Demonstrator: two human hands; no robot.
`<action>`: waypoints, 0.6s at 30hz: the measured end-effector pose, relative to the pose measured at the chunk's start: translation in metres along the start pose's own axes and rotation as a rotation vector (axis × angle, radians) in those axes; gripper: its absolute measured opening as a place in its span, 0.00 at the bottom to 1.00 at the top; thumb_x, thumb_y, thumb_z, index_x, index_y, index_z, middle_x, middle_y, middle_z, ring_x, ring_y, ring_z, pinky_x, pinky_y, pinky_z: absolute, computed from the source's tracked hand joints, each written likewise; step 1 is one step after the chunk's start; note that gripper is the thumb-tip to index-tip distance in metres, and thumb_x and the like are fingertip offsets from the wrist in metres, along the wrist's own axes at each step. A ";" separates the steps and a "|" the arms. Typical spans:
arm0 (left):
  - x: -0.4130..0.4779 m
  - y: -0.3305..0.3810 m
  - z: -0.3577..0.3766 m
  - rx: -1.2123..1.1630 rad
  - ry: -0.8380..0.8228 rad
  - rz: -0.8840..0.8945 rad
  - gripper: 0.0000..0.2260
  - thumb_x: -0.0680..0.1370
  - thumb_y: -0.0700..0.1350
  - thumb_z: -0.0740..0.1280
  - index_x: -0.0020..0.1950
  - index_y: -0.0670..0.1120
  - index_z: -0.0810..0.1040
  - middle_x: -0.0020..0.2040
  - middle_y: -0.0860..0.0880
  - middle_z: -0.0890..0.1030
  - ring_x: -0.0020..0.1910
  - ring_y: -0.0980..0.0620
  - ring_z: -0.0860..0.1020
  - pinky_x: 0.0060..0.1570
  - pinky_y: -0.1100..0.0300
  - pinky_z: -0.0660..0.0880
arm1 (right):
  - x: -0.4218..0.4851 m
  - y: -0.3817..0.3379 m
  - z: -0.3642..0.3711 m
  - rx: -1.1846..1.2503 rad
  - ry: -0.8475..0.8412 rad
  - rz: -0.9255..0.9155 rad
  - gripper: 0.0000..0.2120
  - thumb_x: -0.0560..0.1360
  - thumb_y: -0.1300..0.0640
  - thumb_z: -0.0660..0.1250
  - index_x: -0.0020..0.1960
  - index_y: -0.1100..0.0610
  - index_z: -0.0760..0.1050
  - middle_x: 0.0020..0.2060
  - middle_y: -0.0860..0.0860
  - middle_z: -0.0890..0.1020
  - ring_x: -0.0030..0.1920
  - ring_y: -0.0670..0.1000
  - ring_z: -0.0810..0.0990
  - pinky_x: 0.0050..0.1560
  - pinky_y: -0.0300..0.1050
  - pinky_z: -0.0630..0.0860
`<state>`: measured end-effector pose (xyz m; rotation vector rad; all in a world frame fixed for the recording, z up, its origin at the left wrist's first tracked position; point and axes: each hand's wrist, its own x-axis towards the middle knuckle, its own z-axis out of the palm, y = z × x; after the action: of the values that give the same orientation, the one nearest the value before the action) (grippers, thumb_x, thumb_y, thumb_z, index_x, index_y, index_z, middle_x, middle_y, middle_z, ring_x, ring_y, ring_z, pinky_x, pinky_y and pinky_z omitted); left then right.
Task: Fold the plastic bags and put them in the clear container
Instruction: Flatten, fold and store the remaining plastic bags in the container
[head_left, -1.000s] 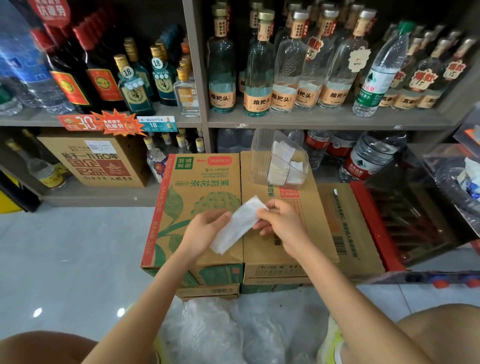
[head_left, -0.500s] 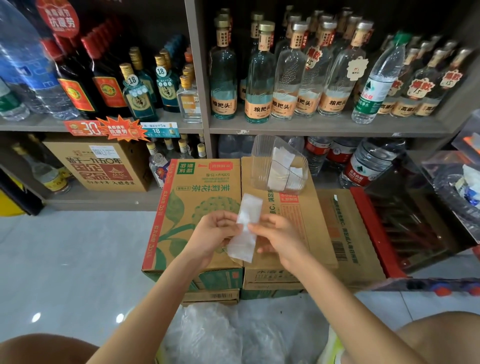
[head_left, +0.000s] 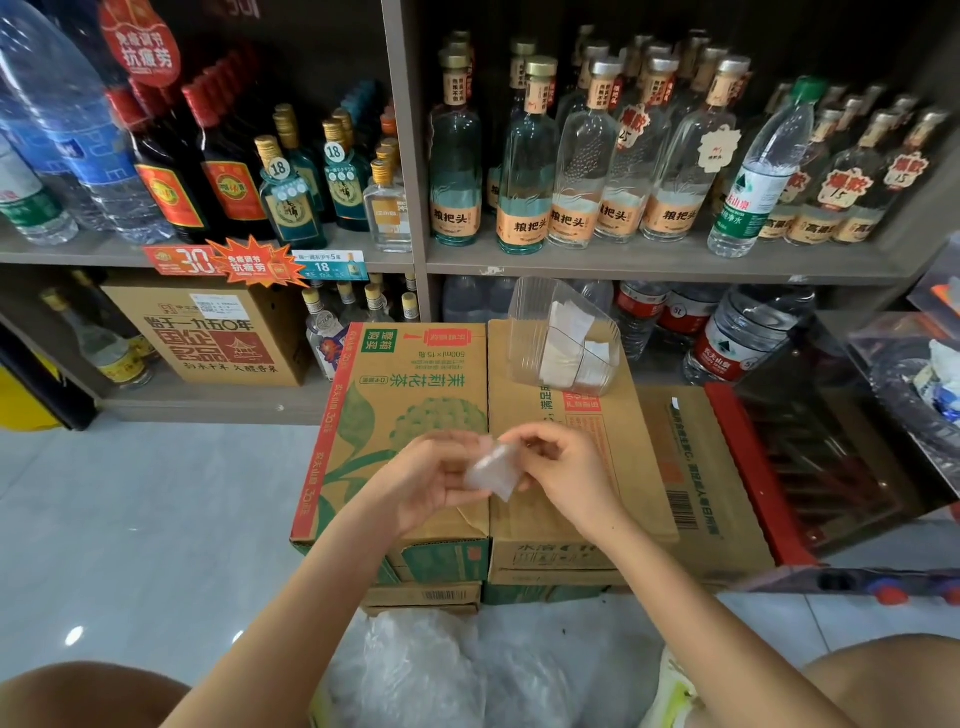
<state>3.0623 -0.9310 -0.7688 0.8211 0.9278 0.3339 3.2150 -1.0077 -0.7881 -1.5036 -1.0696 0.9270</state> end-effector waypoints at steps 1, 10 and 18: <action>0.000 0.000 -0.001 0.019 0.001 0.018 0.09 0.77 0.33 0.65 0.57 0.39 0.73 0.46 0.40 0.81 0.35 0.48 0.82 0.31 0.60 0.79 | 0.000 0.000 -0.003 -0.003 -0.030 0.015 0.15 0.74 0.70 0.67 0.43 0.50 0.81 0.40 0.50 0.84 0.34 0.48 0.80 0.36 0.41 0.78; 0.005 0.000 0.003 0.361 0.081 0.246 0.21 0.70 0.30 0.73 0.59 0.45 0.74 0.48 0.35 0.83 0.44 0.43 0.82 0.50 0.45 0.77 | 0.012 -0.003 -0.018 0.179 -0.182 0.316 0.10 0.74 0.59 0.69 0.54 0.60 0.79 0.44 0.54 0.84 0.40 0.51 0.82 0.42 0.45 0.79; 0.024 0.007 0.025 0.597 0.106 0.377 0.14 0.70 0.37 0.76 0.52 0.46 0.79 0.41 0.45 0.84 0.41 0.48 0.81 0.50 0.48 0.78 | 0.022 -0.003 -0.041 0.107 -0.014 0.305 0.02 0.72 0.66 0.71 0.44 0.65 0.80 0.31 0.51 0.80 0.29 0.44 0.74 0.28 0.36 0.70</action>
<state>3.0966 -0.9244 -0.7687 1.5482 0.9830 0.4359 3.2596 -0.9990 -0.7782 -1.5988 -0.7985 1.1871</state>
